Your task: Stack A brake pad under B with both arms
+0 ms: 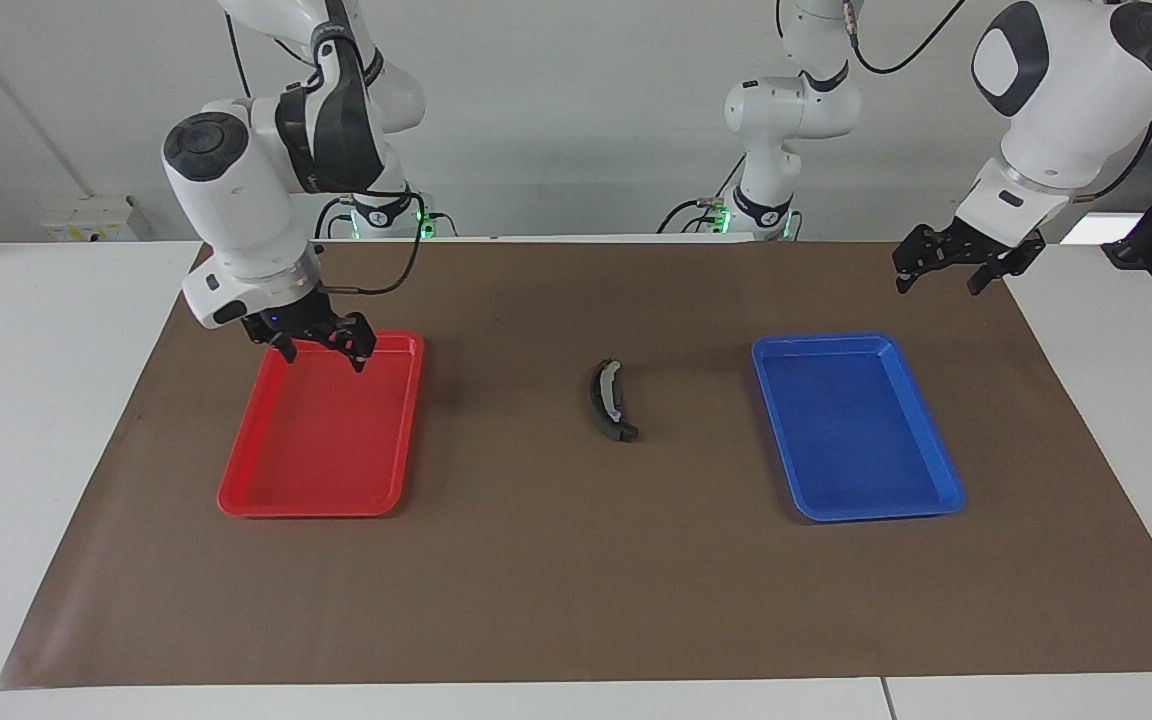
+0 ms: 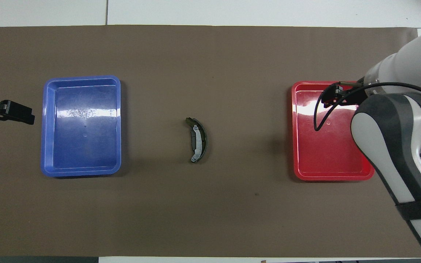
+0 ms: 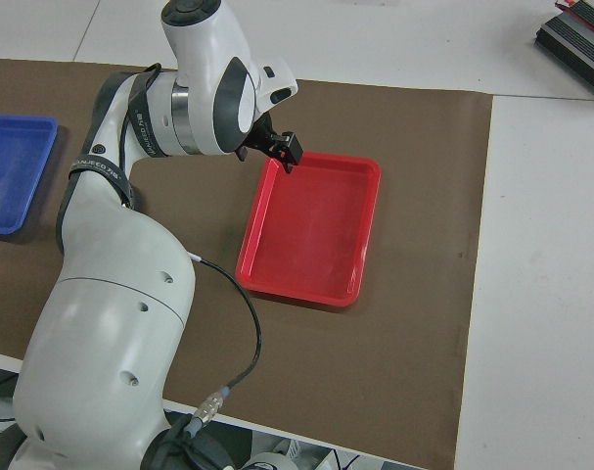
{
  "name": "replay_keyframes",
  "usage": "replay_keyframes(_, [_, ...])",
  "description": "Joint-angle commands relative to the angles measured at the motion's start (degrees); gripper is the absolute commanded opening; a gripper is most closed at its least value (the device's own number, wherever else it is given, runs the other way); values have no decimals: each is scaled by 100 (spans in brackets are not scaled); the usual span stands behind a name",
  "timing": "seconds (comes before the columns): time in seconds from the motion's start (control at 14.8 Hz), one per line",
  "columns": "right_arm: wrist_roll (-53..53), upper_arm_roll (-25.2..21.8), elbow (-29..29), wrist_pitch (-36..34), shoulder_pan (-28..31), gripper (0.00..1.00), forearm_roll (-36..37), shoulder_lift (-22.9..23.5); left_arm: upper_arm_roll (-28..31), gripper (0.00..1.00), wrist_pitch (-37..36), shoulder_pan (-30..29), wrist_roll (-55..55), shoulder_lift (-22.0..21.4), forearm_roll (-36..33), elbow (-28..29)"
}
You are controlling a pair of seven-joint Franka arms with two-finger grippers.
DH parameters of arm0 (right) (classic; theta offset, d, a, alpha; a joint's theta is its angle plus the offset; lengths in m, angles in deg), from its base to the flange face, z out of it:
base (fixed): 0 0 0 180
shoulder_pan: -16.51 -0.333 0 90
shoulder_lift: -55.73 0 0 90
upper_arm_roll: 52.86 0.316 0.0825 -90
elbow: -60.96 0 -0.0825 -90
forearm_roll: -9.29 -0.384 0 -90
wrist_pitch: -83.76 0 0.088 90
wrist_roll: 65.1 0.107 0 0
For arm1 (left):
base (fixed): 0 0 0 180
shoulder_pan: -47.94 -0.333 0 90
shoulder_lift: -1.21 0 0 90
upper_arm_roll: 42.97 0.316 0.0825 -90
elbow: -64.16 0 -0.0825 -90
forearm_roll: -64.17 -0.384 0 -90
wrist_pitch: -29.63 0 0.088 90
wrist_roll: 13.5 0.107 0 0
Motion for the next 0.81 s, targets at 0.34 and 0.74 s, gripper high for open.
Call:
replay_keyframes(0.34, [-808, 96, -298, -995, 743, 99, 82, -733, -30, 100, 29, -43, 53, -126, -46, 106])
replay_keyframes(0.74, [-781, 158, -1699, -2159, 690, 99, 91, -231, -30, 100, 29, -25, 44, -126, -46, 106])
